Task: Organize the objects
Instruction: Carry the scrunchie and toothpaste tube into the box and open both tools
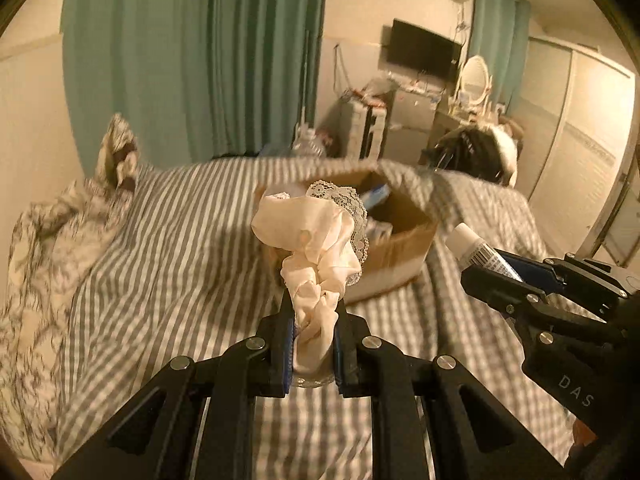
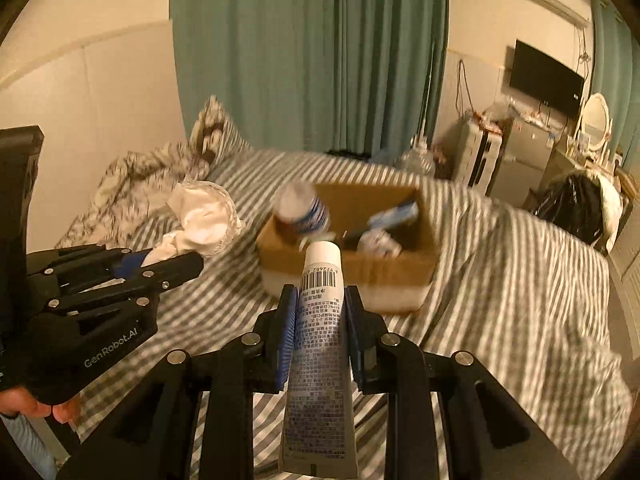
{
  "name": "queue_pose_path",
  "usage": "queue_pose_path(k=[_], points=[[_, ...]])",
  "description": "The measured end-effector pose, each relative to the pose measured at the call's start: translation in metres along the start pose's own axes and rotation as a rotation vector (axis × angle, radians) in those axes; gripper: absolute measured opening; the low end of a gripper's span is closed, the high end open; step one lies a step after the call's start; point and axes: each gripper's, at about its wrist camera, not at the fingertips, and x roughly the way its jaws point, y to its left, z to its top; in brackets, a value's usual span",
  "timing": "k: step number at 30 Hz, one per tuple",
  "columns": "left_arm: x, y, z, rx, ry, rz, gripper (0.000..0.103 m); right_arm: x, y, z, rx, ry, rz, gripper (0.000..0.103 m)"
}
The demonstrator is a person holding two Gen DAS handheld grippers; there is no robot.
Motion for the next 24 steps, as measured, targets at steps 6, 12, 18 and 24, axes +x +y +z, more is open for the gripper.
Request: queue_pose_path(k=[6, 12, 18, 24], points=[[0.013, -0.019, 0.047, 0.028, -0.047, -0.016, 0.015, -0.011, -0.040, 0.049, 0.025, -0.081, 0.008, 0.023], [0.052, -0.026, 0.086, 0.046, -0.046, -0.024, 0.015, 0.012, -0.070, 0.084, 0.045, -0.103, 0.015, 0.023], [0.099, -0.022, 0.109, 0.057, -0.018, 0.007, 0.015, 0.061, -0.091, 0.105, 0.067, -0.067, 0.017, 0.023], [0.148, -0.014, 0.112, 0.065, 0.032, 0.026, 0.015, 0.121, -0.106, 0.113, 0.092, 0.004, 0.030, 0.023]])
